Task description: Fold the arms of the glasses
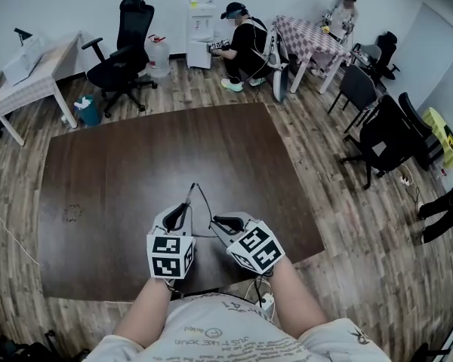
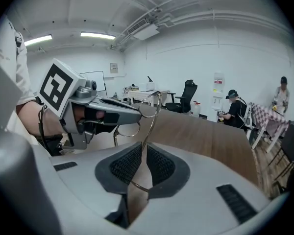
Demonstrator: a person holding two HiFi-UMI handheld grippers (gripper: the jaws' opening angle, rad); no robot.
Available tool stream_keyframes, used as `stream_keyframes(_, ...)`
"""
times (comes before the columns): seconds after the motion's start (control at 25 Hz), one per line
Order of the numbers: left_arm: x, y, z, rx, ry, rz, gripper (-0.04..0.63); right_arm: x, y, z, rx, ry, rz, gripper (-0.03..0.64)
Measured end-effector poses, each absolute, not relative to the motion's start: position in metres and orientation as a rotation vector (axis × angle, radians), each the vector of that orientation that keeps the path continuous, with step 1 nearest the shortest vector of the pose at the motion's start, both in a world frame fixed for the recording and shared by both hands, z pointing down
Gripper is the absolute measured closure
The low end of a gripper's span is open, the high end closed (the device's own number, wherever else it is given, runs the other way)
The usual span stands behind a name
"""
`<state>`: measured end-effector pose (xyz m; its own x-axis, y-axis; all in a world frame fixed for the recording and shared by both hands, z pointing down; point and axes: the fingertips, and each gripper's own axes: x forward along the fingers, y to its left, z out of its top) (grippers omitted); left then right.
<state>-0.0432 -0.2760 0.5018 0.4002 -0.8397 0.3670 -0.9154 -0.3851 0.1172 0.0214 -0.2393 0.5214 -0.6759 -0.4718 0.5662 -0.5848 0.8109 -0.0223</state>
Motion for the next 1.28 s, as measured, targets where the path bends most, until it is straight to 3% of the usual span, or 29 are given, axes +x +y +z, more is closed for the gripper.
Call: stream_keyframes(1.28,-0.024,-0.276,0.503,2.478,-1.431,0.411,0.555,-0.013,-0.234,0.525,0.557,-2.397,-0.006,0.583)
